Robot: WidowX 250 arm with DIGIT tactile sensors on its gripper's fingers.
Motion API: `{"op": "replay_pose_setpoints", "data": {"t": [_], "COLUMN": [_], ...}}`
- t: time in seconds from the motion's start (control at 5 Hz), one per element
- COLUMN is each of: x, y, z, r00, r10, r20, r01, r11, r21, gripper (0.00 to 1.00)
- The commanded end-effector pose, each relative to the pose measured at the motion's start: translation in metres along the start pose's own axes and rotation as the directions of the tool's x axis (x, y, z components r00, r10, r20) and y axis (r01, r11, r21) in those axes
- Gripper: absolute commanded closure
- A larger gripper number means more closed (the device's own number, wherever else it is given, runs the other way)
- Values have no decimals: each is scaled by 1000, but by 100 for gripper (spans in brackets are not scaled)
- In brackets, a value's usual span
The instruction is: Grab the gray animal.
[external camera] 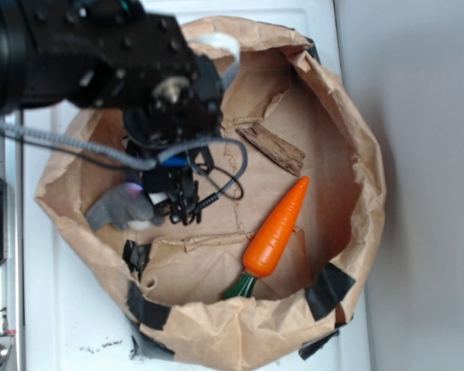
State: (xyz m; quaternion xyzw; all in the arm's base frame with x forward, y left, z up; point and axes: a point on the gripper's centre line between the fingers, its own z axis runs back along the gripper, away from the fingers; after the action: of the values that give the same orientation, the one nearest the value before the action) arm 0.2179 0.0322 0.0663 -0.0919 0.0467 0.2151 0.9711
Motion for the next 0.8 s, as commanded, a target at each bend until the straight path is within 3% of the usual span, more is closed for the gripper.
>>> {"op": "replay_pose_setpoints", "data": {"t": [0.0,0.2,0.4,0.6], "x": [8,8,7,0], "y": [13,14,13,12], "z": [44,54,52,39], "r00": [995,995,993,996], "r10": [-24,-11,-19,-69], "r20": [100,104,113,64], "r01": [33,24,30,73], "r11": [995,992,995,996], "r21": [-90,-127,-99,-52], "gripper": [100,100,97,0]}}
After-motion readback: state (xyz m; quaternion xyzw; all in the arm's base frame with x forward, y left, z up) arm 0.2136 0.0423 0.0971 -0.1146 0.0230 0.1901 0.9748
